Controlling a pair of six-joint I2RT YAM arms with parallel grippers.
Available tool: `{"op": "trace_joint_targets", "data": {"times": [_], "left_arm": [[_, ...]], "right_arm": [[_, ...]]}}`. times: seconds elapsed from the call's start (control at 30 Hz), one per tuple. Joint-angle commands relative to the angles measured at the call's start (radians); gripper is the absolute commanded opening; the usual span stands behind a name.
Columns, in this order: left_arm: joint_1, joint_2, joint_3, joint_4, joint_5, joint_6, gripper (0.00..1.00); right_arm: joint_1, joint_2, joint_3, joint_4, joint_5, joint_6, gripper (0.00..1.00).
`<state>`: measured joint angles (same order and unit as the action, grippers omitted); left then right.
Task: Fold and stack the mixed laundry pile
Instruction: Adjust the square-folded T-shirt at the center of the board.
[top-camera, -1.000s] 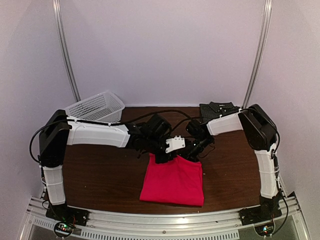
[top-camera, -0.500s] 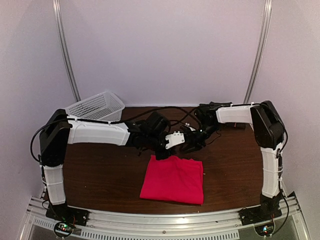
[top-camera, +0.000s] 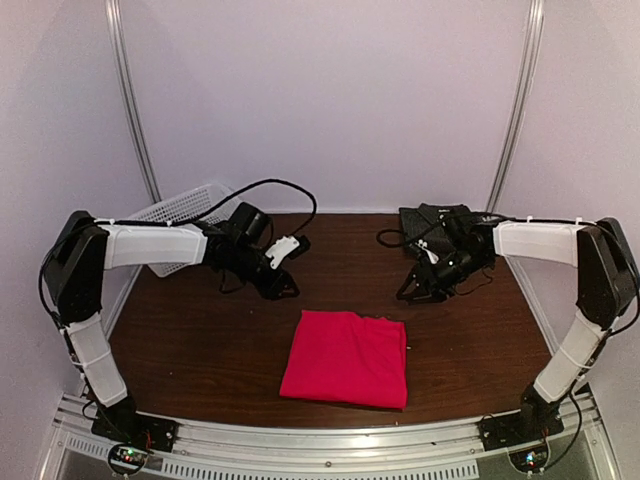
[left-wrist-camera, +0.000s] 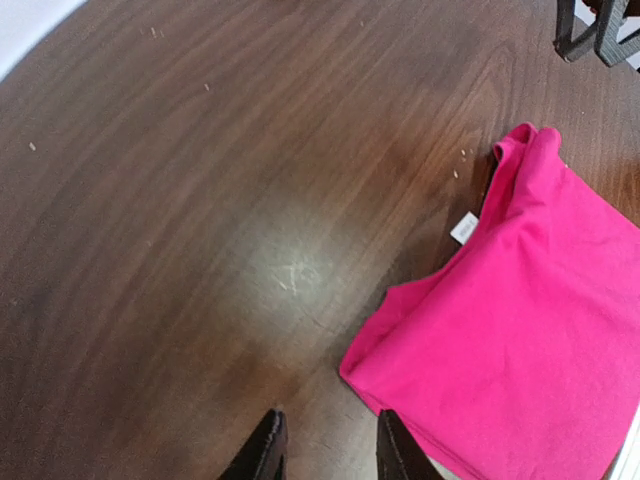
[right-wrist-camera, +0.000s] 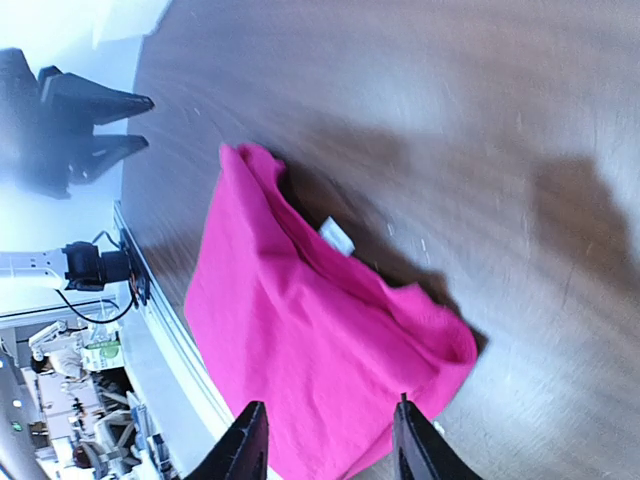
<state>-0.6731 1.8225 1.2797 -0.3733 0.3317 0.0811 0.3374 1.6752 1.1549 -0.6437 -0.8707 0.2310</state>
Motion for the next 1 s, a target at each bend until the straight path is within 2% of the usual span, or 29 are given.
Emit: {"op": "trace_joint_targets", "data": {"times": [0.0,0.2,0.6,0.83,0.97], "left_arm": [[0.000,0.001,-0.080,0.037,0.161,-0.108,0.33],[0.007,0.066,-0.075,0.060,0.214,-0.134,0.35],[0.009,0.121,-0.044,0.077,0.216,-0.135,0.35],[0.017,0.129,-0.040,0.084,0.230,-0.133,0.28],[0.029,0.129,-0.039,0.086,0.248,-0.132,0.16]], "right_arm": [[0.011,-0.017,-0.103,0.066,-0.015,-0.011,0.46],[0.024,0.033,-0.135,0.096,0.010,-0.033,0.46],[0.066,0.127,-0.098,0.076,0.034,-0.077,0.40],[0.065,0.132,-0.073,0.058,0.048,-0.082,0.30],[0.066,0.135,-0.062,0.048,0.049,-0.085,0.19]]}}
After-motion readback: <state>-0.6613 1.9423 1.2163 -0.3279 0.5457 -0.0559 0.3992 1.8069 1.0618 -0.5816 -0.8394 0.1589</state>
